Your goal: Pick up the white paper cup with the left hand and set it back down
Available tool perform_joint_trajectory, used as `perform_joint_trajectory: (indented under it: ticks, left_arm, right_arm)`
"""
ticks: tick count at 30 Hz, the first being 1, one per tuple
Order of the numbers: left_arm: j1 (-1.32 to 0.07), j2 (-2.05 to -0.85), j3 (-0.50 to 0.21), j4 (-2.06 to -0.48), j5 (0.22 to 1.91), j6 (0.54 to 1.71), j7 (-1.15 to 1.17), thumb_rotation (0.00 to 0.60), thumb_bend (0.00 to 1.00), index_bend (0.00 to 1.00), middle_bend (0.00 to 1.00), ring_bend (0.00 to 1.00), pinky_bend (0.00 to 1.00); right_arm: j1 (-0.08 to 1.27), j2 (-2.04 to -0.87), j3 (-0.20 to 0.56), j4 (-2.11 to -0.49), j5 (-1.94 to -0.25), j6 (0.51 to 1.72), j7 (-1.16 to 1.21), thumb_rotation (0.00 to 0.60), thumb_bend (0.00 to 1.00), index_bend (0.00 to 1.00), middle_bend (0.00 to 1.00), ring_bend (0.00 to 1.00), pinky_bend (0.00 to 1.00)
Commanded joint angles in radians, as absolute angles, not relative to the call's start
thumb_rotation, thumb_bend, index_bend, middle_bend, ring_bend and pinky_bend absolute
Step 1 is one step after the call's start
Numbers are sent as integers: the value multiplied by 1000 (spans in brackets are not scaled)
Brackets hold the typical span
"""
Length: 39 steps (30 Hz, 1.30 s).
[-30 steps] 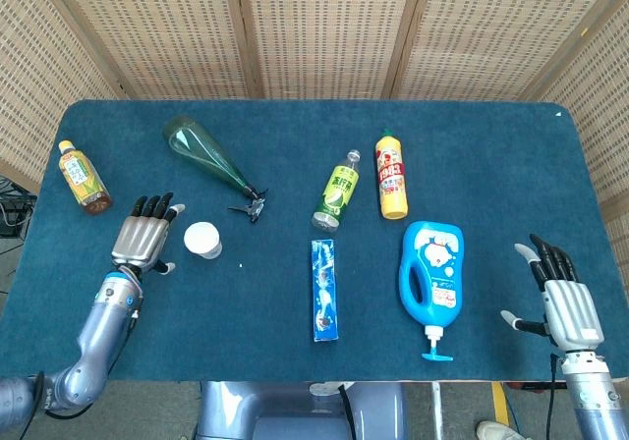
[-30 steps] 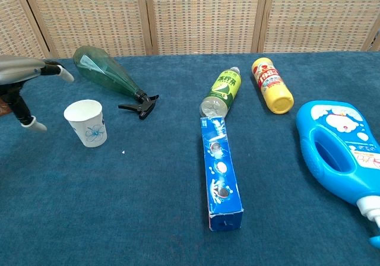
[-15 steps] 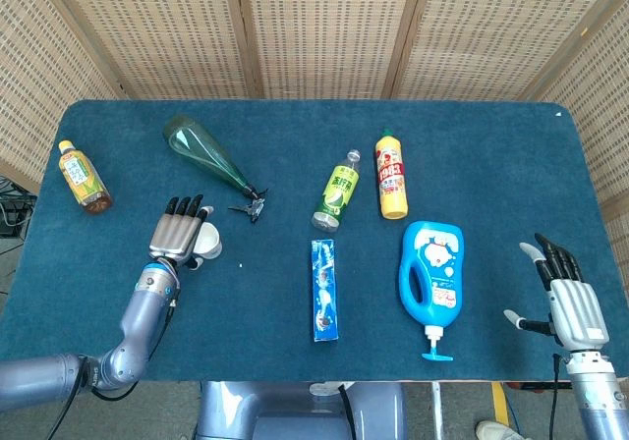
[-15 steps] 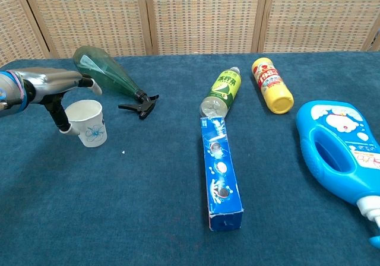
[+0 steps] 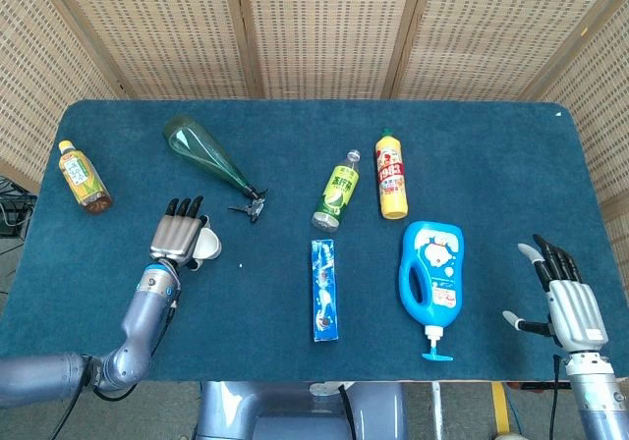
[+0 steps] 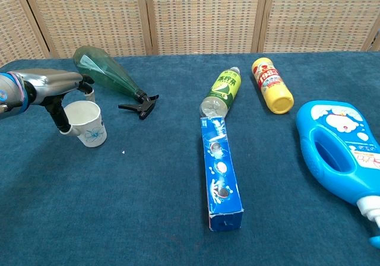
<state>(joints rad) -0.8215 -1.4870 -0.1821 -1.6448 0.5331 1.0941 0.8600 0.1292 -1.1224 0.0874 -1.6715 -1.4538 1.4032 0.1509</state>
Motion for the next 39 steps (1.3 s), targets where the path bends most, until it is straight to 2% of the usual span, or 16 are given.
perform_joint_trajectory:
  ticks: [1, 5, 10, 19, 25, 33, 36, 39]
  left_arm:
    - [-804, -1477, -185, -1659, 573, 1102, 796, 600, 242, 365, 0, 0, 0]
    - [-761, -1468, -198, -1672, 663, 1098, 648, 600, 242, 366, 0, 0, 0]
    - [-679, -1501, -206, -1612, 859, 1065, 327, 600, 240, 392, 0, 0, 0]
    - [-627, -1550, -196, -1443, 1034, 912, -90, 600, 236, 427, 0, 0, 0]
    - [-623, -1557, -182, -1377, 1078, 885, -138, 600, 235, 428, 0, 0, 0]
    - [-618, -1548, -161, -1346, 1060, 863, -89, 600, 231, 415, 0, 0, 0]
    - [-616, -1539, -153, -1342, 1045, 861, -54, 600, 229, 381, 0, 0, 0]
    - [-610, -1525, -145, -1343, 1024, 871, -4, 600, 221, 290, 0, 0, 0]
  right_arm:
    - [130, -1123, 87, -1671, -1455, 1402, 150, 600, 91, 0, 0, 0, 0]
    - [130, -1126, 84, -1669, -1459, 1403, 144, 600, 90, 0, 0, 0, 0]
    - [130, -1130, 80, -1669, -1463, 1403, 134, 600, 91, 0, 0, 0, 0]
    - [130, -1138, 79, -1667, -1460, 1400, 116, 600, 91, 0, 0, 0, 0]
    - [132, -1139, 79, -1667, -1458, 1396, 114, 600, 91, 0, 0, 0, 0]
    - [133, -1139, 78, -1671, -1458, 1395, 108, 600, 91, 0, 0, 0, 0]
    - [133, -1137, 77, -1673, -1457, 1393, 107, 600, 90, 0, 0, 0, 0]
    - [134, -1136, 76, -1675, -1457, 1390, 110, 600, 90, 0, 0, 0, 0]
